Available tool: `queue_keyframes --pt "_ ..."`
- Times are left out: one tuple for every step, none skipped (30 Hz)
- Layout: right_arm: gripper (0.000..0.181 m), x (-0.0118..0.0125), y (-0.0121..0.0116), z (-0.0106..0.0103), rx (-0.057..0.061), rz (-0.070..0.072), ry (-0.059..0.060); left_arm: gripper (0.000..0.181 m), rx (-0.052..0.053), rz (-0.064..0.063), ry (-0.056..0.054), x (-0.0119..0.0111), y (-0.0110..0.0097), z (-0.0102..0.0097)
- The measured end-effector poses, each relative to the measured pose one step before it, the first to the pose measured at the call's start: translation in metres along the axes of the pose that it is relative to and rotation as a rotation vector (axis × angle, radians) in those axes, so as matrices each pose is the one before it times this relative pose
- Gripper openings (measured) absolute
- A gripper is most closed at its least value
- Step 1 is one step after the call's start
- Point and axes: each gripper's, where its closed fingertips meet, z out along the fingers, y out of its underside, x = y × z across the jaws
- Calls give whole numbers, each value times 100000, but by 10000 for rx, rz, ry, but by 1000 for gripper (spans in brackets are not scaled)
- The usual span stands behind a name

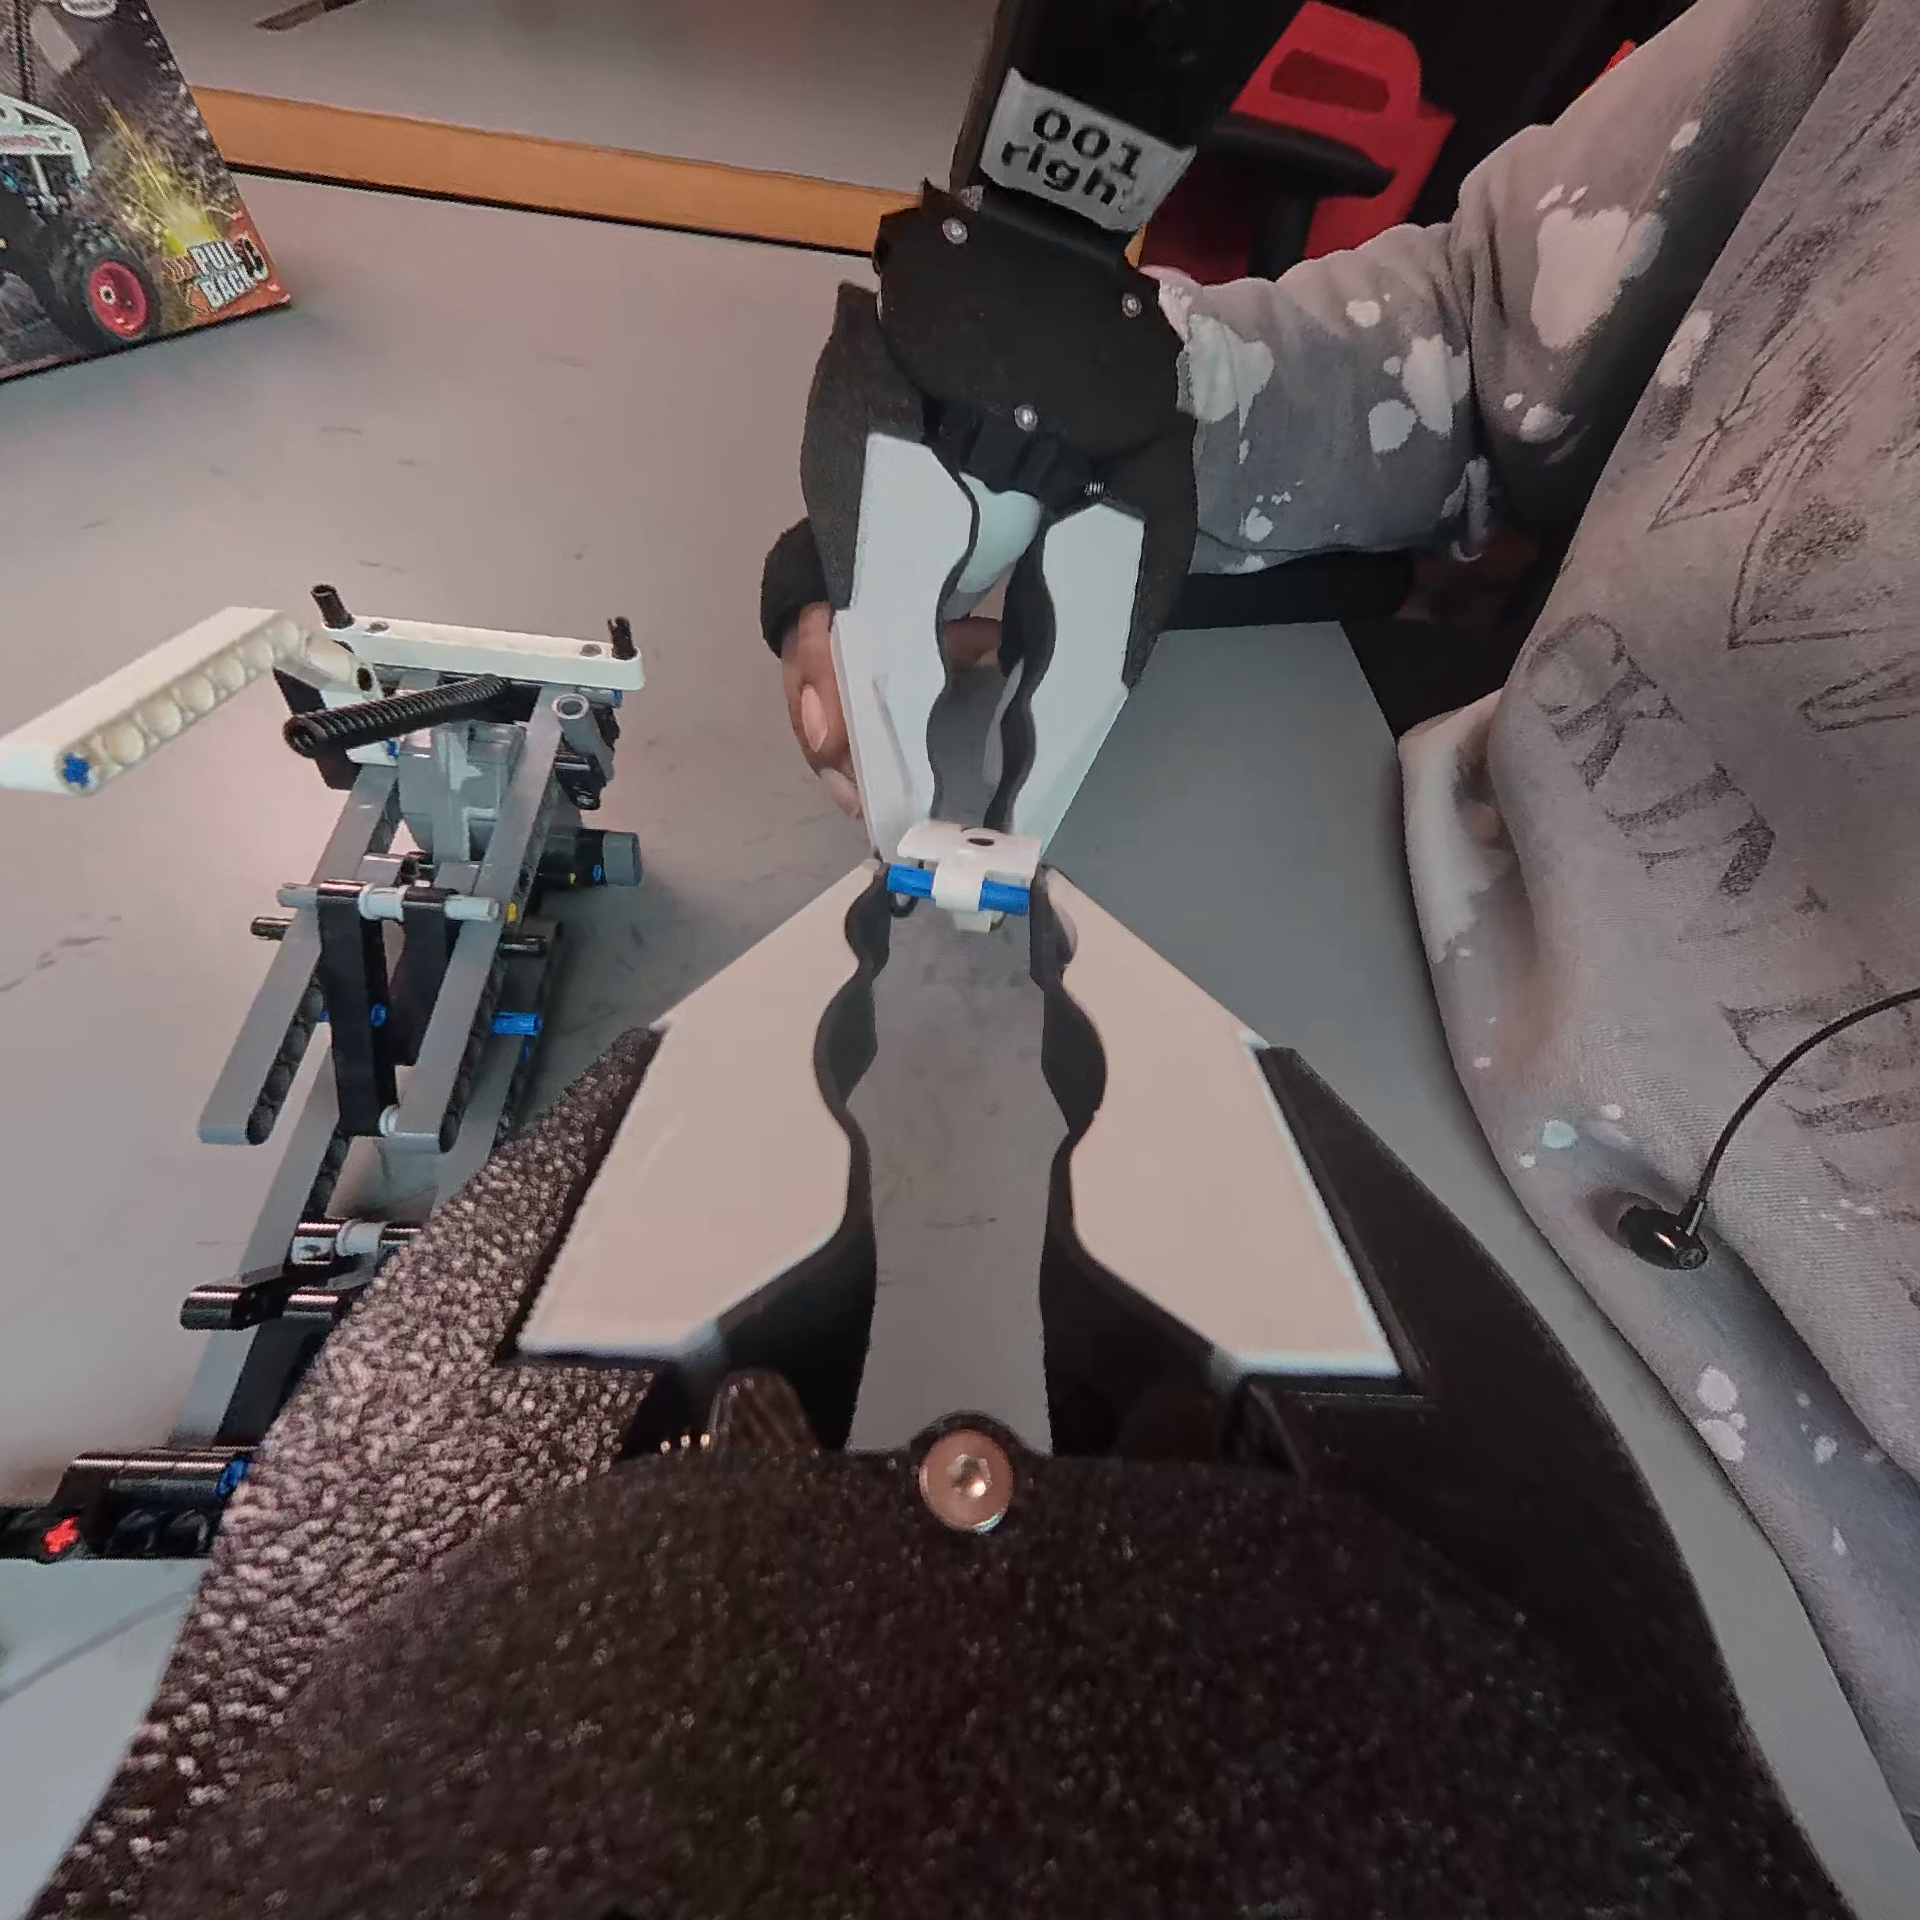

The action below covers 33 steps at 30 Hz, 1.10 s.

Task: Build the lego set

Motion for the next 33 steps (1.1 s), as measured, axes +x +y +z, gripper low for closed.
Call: queue_keyframes --pt "10 97 464 39 -258 -132 59 26 225 -79 -40 -153 -342 -201" --pt "11 36 282 49 -171 -133 65 26 53 -8 -84 -215 -99 -186" --pt "20 160 -188 9 104 24 146 26 -122 64 -118 -217 190 -89" --pt "29 156 -247 -33 106 119 91 26 -112 110 -121 -157 202 -37" --pt "33 18 -19 -49 -50 122 -51 26 -78 46 -13 21 144 35" --pt "37 70 102 -61 -102 39 -4 26 -104 -2 2 27 157 88" --pt "40 214 4 -82 7 -17 106 26 -132 64 -83 -73 204 131" --pt "41 89 -133 -113 102 13 31 26 -181 116 -67 -15 301 160" --pt "41 -88 -204 -79 128 86 -98 26 -131 75 -3 52 260 184" --pt "41 -158 -242 -28 125 116 -135 26 -25 -32 42 80 107 180" --pt "40 -193 -175 52 69 81 -113 26 18 -60 67 88 34 159" --pt "39 -242 14 132 -53 -5 -103 26 -9 -13 55 87 55 113" --pt "38 -284 149 171 -128 -89 -81 26 -36 45 19 62 49 82" --pt "34 -236 208 169 -142 -111 -30 26 56 13 83 152 -83 33" --pt "28 -2 156 154 -98 -81 105 25 92 -60 129 200 -140 10" --pt "28 -35 6 72 2 -55 55 25 -4 -10 15 16 30 14" --pt "27 16 6 -20 -5 -1 7 25 36 9 -30 -27 -39 -20" --pt "27 91 -83 -61 55 67 0 25 88 -21 -23 -32 -139 -74" --pt "27 39 -149 -69 96 111 -41 25 90 -53 27 -2 -145 -83" --pt "27 19 -136 -41 95 123 -36 25 72 -65 27 -12 -108 -79" --pt "27 51 -55 -11 60 96 -7 25 36 -55 14 -39 -40 -48" --pt "27 12 2 7 28 54 -15 25 1 -45 30 -1 22 5" --pt "27 -51 57 25 -5 33 -56 25 -35 -22 42 40 81 44" --pt "27 -61 76 18 -45 15 -57 25 -29 1 36 44 53 49" --pt "27 -121 65 -9 -41 -18 -75 25 -40 6 56 100 66 57" --pt "26 -168 87 -5 -53 6 -100 25 -37 0 43 73 86 75" --pt "26 -124 113 16 -76 39 -65 25 -32 -1 26 49 88 83" --pt "26 -134 103 28 -76 20 -64 25 -33 -5 54 83 76 58" --pt "26 -123 76 32 -55 -2 -54 25 -19 -5 61 90 51 31" --pt "26 -77 42 40 -37 -3 -23 25 11 -1 45 58 -3 3" --pt "26 2 -5 30 -3 2 14 25 65 -2 59 68 -87 -41" --pt "20 134 90 54 -62 18 98 25 171 -35 109 142 -266 -88" --pt "20 -24 110 89 -83 0 -8 25 142 -39 -3 -40 -242 -108"
